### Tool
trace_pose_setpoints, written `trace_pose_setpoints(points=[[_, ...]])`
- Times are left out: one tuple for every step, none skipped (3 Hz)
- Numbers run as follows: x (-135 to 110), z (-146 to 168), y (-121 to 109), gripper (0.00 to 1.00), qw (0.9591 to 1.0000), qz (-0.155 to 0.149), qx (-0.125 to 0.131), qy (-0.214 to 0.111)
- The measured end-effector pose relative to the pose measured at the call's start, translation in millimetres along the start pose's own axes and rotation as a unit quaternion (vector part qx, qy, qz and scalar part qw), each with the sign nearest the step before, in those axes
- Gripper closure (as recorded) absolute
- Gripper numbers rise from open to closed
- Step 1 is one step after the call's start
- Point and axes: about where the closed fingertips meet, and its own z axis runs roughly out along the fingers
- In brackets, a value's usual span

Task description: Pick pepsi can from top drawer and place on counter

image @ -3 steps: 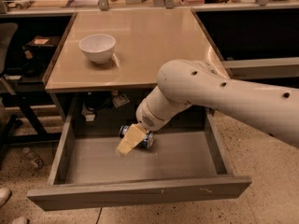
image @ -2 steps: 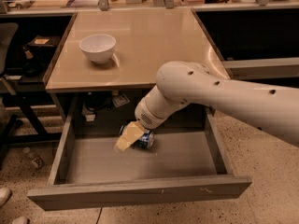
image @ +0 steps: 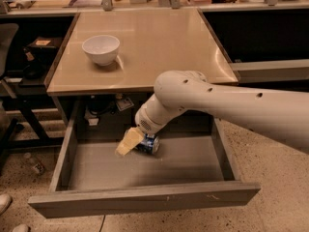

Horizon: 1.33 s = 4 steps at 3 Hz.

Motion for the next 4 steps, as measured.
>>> trace_pose_setpoints(points=[[0, 15, -11, 0.00, 1.0000, 0.001, 0.010, -0.001], [0, 25, -22, 0.00, 0.9998, 0.000, 0.019, -0.001], [5, 35, -33, 0.00, 0.9996, -0.003, 0.027, 0.002], [14, 40, -42, 0.00, 0.9994, 0.000, 0.033, 0.006]])
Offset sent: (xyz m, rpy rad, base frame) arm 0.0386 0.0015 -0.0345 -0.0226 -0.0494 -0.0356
